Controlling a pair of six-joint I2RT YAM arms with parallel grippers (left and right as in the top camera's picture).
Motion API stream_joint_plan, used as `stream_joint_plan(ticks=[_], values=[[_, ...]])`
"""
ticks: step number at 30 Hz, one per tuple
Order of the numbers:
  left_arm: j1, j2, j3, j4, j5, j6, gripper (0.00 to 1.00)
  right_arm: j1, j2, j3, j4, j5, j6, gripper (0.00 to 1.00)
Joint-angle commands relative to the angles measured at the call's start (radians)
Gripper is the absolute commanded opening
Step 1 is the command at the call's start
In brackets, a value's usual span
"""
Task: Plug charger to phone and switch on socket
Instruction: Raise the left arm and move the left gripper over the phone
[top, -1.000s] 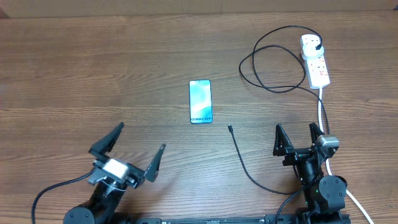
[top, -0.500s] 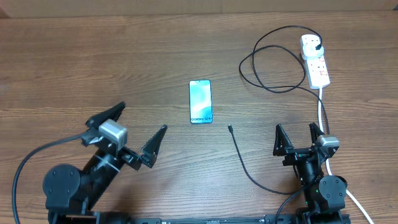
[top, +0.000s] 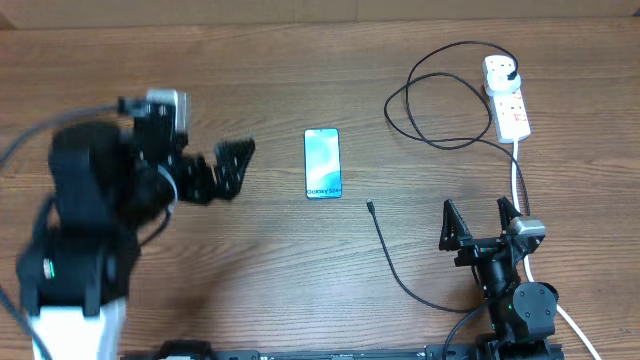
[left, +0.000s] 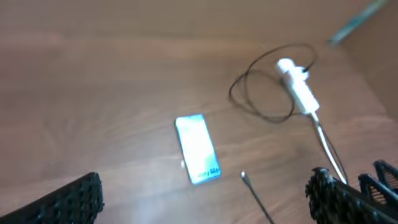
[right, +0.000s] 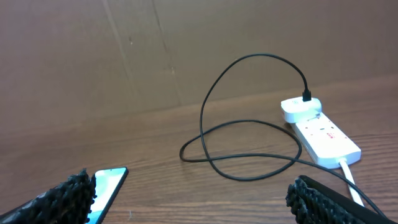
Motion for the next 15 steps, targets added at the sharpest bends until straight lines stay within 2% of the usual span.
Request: stream_joint_plan(ticks=[1,4,7,15], values=[[0.003,0.170,0.181,-0.138,0.060,-0.048,1.00,0.006,-0.011,-0.011,0.006,-0.005,-0.002,1.00],[0.003,0.248,0.210,-0.179,0.257,-0.043,1.00,0.006,-0.011,-0.011,0.006,-0.005,-0.002,1.00],[-0.011,0.301,0.210,-0.159,0.276,-0.061,1.00,0.006,-0.011,-0.011,0.006,-0.005,-0.002,1.00],[-0.196,0.395,0.232,-0.217,-0.208,-0.371,1.00,0.006,-0.011,-0.011,0.006,-0.005,-0.002,1.00]])
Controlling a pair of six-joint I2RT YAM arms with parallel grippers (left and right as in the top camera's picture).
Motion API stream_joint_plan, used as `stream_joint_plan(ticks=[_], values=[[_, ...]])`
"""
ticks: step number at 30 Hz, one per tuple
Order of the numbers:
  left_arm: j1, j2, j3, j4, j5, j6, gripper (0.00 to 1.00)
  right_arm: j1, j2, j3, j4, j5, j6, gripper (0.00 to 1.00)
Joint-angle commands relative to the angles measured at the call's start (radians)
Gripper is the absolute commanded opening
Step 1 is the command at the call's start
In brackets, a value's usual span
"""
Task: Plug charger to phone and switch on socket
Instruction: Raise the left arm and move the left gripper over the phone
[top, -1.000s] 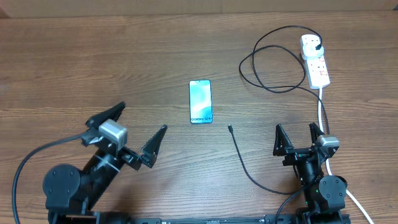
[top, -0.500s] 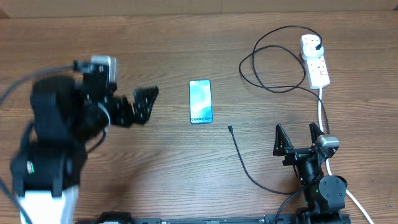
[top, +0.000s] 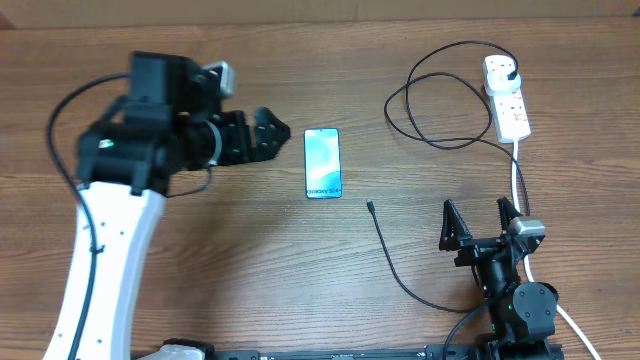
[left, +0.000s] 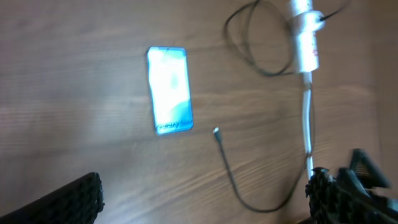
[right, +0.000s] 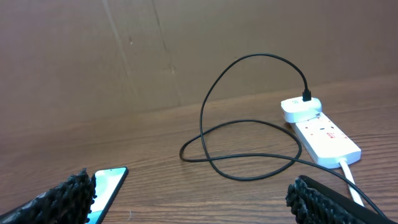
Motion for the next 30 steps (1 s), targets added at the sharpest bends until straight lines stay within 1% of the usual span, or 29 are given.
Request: stream_joint_plan(ticks=[1,4,6,9,11,13,15,18,22,25,27,30], values=[[-0.071,0.055,0.061,-0.047,-0.245,-0.169,1.00,0.006,-0.011,-0.011,0.006,-0.005,-0.002,1.00],[-0.080,0.137,0.146,-0.148,-0.283,-0.168,1.00,0.006,-0.011,-0.011,0.006,-0.005,-0.002,1.00],[-0.080,0.208,0.232,-0.249,-0.320,-0.162,1.00,0.006,-0.011,-0.011,0.006,-0.005,-0.002,1.00],[-0.089,0.294,0.335,-0.359,-0.354,-0.118,1.00,0.006,-0.011,-0.011,0.006,-0.005,-0.002,1.00],[-0.100,0.329,0.359,-0.362,-0.336,-0.112,1.00,0.006,-0.011,-0.011,0.006,-0.005,-0.002,1.00],[-0.105,0.352,0.358,-0.334,-0.211,-0.117,1.00,0.006,-0.011,-0.011,0.006,-0.005,-0.002,1.00],[-0.105,0.365,0.358,-0.328,-0.119,-0.125,1.00,0.006,-0.011,-0.011,0.006,-0.005,-0.002,1.00],[-0.105,0.380,0.358,-0.323,-0.055,-0.127,1.00,0.006,-0.011,-0.011,0.006,-0.005,-0.002,1.00],[-0.113,0.388,0.360,-0.267,-0.053,-0.173,1.00,0.006,-0.011,-0.011,0.006,-0.005,-0.002,1.00],[-0.113,0.388,0.399,-0.268,-0.066,-0.183,1.00,0.006,-0.011,-0.011,0.006,-0.005,-0.002,1.00],[-0.113,0.388,0.444,-0.297,-0.111,-0.184,1.00,0.006,-0.011,-0.011,0.006,-0.005,-0.002,1.00],[-0.114,0.388,0.505,-0.350,-0.246,-0.207,1.00,0.006,-0.011,-0.011,0.006,-0.005,-0.002,1.00]])
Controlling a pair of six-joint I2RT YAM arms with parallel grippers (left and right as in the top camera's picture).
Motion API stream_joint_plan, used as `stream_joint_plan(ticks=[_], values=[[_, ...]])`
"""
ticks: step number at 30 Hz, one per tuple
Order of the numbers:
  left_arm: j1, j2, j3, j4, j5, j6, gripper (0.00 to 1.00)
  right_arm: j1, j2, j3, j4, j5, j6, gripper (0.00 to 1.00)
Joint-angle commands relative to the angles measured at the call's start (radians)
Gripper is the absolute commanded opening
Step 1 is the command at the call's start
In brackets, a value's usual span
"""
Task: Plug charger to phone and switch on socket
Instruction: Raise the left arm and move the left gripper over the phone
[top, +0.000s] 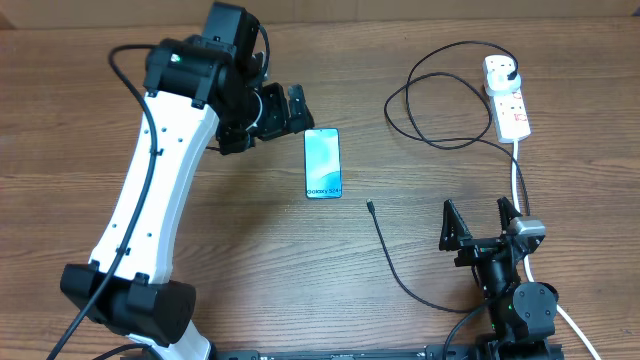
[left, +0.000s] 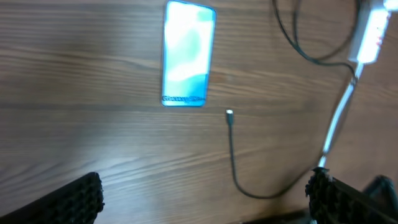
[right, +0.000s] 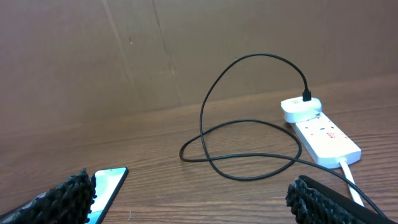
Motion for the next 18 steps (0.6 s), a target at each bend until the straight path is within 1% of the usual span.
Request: stream_joint_plan(ticks=[1,3,6,10,14,18], values=[[-0.007,0.006,0.090,-0.037,-0.179,-0.054,1.00,0.006,-0.011,-0.011,0.006,-0.005,-0.002,1.00],[-0.012,0.006,0.089,-0.027,-0.240,-0.079,1.00,0.006,-0.011,-0.011,0.006,-0.005,-0.002,1.00],[-0.015,0.006,0.065,0.019,-0.252,-0.081,1.00,0.006,-0.011,-0.011,0.006,-0.005,-0.002,1.00],[-0.015,0.006,0.022,0.078,-0.204,-0.138,1.00,0.006,-0.011,-0.011,0.006,-0.005,-0.002,1.00],[-0.028,0.007,-0.030,0.159,-0.120,-0.143,1.00,0.006,-0.011,-0.011,0.006,-0.005,-0.002,1.00],[-0.071,0.013,-0.045,0.186,-0.166,-0.144,1.00,0.006,-0.011,-0.011,0.006,-0.005,-0.002,1.00]])
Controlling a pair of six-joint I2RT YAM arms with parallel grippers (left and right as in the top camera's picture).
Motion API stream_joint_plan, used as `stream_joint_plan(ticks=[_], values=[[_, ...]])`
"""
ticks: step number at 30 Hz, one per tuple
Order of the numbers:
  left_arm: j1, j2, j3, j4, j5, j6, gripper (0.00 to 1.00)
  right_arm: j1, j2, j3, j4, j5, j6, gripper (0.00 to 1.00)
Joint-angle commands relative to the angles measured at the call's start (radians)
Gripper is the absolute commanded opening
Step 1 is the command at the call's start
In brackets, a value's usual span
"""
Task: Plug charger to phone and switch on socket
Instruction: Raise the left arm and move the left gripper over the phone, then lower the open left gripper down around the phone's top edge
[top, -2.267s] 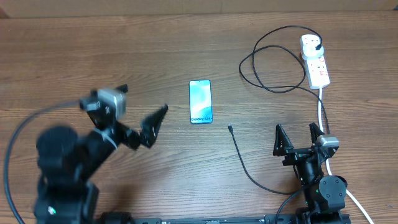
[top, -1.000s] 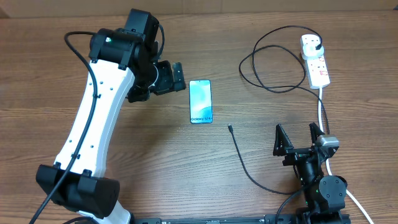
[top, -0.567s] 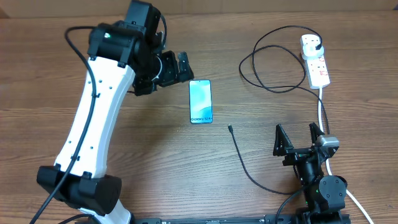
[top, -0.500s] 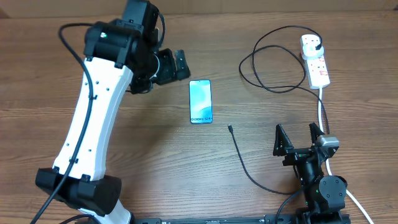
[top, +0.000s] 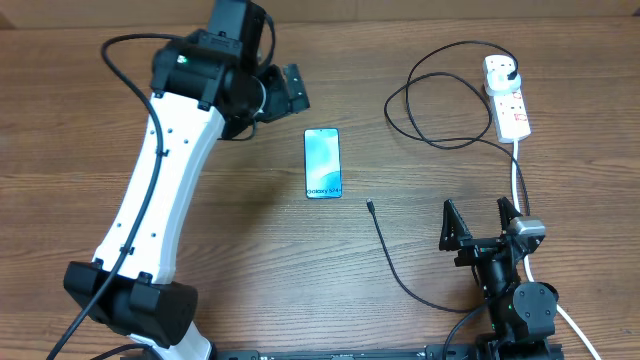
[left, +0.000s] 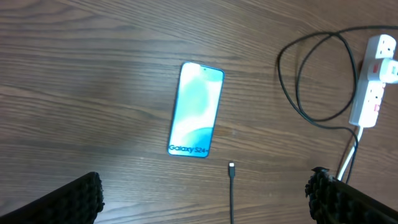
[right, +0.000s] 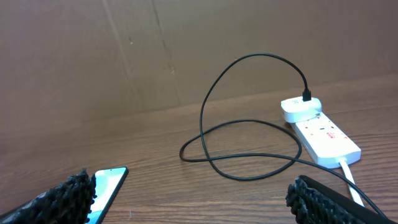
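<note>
The phone (top: 323, 163) lies flat, screen lit, mid-table; it also shows in the left wrist view (left: 196, 109) and, partly, in the right wrist view (right: 106, 186). The black charger cable's free plug (top: 370, 206) (left: 231, 167) rests just right of the phone's near end. The cable loops back to an adapter in the white socket strip (top: 507, 98) (right: 320, 134). My left gripper (top: 285, 95) (left: 208, 205) hovers open beyond the phone's far-left corner, empty. My right gripper (top: 478, 222) (right: 193, 202) stands open and empty near the front right.
The cable's loop (top: 440, 100) lies between phone and strip. The strip's white lead (top: 518, 170) runs down past my right arm to the table's front edge. A brown cardboard wall (right: 155, 50) stands behind the wooden table (top: 200, 260).
My left gripper has shifted a little farther back from the phone's far-left corner, and its camera now shows the phone mid-frame instead of at the top. The right arm is unmoved.
My left gripper was open at the table's far left. Then it stood closer, left of the phone, then beside the phone's far-left corner, and now just beyond it, open throughout. Phone, cable, strip and right arm have stayed in place.
</note>
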Motion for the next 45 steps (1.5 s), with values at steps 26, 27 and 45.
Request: stream_joint_plan(ticks=[26,27,45], values=[[-0.233,0.395,-0.016,0.092,-0.226,-0.084,1.00,0.006,-0.011,-0.011,0.007,-0.004,-0.002,1.00],[-0.233,0.401,-0.016,0.093,-0.226,-0.068,1.00,0.006,-0.011,-0.011,0.007,-0.004,-0.002,1.00],[-0.221,0.475,-0.024,0.099,-0.200,-0.016,1.00,0.006,-0.011,-0.011,0.007,-0.004,-0.002,1.00]])
